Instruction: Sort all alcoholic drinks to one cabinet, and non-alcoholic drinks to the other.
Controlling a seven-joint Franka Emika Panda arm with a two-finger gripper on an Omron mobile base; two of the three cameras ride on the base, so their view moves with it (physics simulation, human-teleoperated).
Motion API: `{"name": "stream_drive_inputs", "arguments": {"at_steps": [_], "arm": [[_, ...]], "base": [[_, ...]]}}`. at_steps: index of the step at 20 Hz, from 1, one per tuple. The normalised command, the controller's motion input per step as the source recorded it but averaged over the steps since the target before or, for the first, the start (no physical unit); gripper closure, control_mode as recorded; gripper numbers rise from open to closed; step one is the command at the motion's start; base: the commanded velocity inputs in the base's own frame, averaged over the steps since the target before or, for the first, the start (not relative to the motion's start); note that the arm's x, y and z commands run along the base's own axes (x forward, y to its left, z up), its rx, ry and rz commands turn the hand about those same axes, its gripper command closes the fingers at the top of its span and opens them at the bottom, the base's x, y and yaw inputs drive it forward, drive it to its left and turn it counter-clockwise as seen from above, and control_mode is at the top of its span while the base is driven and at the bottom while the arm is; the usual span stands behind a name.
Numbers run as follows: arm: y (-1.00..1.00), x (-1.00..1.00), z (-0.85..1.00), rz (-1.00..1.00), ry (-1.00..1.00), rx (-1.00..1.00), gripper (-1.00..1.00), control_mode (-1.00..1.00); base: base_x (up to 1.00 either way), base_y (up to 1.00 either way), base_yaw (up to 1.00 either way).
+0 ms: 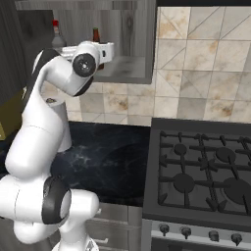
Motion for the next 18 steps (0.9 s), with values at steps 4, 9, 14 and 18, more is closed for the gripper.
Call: {"name": "stream_drive_inputs", "arguments": {"at_steps": [4,9,14,18], "arm": [[-0.03,-1.00,0.25,0.00,0.00,0.00,-1.00,-1.00],[-0.10,-1.00,0.05,0.00,0.01,-0.04,-1.00,-1.00],[-0.07,-0.99,-0.05,0.00,0.12,-0.11,-1.00,-1.00],[-0.04,-0.88,-0.27,0.00,0.24,-0.13,-1.00,-1.00]], "base": [[0.00,0.00,0.00],[0.00,0.00,0.00],[0.00,0.00,0.00],[0.00,0.00,0.00]]}}
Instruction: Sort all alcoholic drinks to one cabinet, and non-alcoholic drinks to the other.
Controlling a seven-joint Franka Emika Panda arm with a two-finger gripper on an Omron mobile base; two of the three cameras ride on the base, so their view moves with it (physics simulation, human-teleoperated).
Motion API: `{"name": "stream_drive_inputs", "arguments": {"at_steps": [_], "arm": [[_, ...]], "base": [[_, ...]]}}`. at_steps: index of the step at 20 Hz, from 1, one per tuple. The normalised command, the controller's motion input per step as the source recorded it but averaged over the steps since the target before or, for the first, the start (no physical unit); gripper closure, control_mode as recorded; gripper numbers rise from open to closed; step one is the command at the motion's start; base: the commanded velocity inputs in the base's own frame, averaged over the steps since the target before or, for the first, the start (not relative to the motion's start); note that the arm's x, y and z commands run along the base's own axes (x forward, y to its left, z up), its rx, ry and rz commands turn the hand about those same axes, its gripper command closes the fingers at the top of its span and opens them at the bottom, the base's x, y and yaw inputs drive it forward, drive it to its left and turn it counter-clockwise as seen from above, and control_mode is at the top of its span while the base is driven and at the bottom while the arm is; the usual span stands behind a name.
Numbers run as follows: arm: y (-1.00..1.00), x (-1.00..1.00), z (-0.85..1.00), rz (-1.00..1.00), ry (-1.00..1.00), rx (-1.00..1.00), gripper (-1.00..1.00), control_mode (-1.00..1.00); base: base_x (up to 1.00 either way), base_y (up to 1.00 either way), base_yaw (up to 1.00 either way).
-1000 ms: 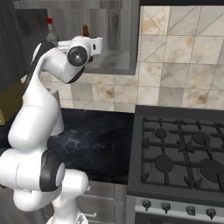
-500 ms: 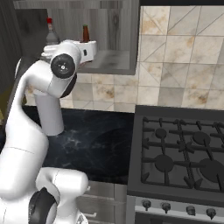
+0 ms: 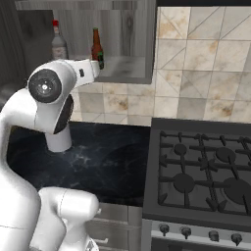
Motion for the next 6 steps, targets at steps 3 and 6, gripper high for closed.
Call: {"name": "stream_drive_inputs", "arguments": {"at_steps": [3,6], "arm": [[-0.02,-0.77,-0.34,0.00,0.29,-0.09,-1.00,-1.00],[-0.01,-0.66,-0.49,0.00,0.32,-0.04,-1.00,-1.00]], "base": [[0.00,0.00,0.00],[0.00,0.00,0.00]]}}
